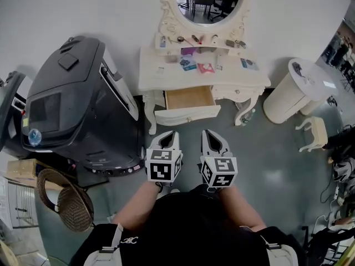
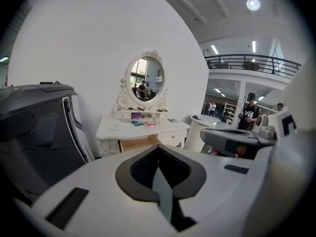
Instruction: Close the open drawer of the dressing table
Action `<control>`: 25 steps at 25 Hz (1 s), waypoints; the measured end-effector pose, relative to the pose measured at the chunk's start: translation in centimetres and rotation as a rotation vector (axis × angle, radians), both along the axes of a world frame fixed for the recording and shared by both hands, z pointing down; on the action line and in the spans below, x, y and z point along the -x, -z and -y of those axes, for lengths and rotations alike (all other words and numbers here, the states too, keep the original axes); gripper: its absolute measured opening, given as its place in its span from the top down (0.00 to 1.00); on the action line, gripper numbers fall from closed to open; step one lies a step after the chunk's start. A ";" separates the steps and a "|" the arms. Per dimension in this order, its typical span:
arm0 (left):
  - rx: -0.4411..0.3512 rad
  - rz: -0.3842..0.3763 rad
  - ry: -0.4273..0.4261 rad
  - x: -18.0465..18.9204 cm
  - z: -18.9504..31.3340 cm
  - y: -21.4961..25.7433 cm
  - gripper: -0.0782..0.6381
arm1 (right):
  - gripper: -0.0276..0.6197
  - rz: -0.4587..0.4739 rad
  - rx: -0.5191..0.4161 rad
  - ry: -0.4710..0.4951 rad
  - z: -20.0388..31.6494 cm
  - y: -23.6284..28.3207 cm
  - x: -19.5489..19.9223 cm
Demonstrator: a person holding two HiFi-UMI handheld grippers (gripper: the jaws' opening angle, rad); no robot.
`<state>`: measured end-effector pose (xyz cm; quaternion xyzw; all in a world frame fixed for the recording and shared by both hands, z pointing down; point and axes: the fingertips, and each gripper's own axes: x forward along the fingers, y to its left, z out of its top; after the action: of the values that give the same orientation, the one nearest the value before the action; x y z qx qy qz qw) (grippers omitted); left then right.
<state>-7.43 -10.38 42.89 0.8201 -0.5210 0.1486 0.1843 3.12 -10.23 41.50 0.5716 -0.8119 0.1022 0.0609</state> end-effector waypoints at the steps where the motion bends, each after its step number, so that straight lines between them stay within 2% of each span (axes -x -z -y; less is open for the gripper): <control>1: 0.005 0.001 0.000 0.2 0.3 -0.2 0.88 | 0.94 -0.005 0.003 -0.001 0.3 -0.3 0.2; 7: 0.037 0.006 -0.002 1.2 1.9 -1.5 0.88 | 0.94 -0.020 0.038 -0.018 2.3 -1.9 0.6; 14: 0.043 0.012 0.028 1.9 5.1 -2.2 0.88 | 0.94 -0.033 0.035 0.016 6.4 -2.3 1.1; 21: 0.049 0.020 0.047 1.2 8.4 -2.2 0.88 | 0.94 -0.025 0.062 0.065 10.0 -2.6 0.8; 25: 0.084 0.033 0.033 0.5 9.5 -3.6 0.88 | 0.94 -0.030 0.097 0.072 10.9 -4.0 0.4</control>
<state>-7.90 -19.87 46.51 0.8004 -0.5305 0.1808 0.2126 2.75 -21.13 45.49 0.5396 -0.8251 0.1308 0.1043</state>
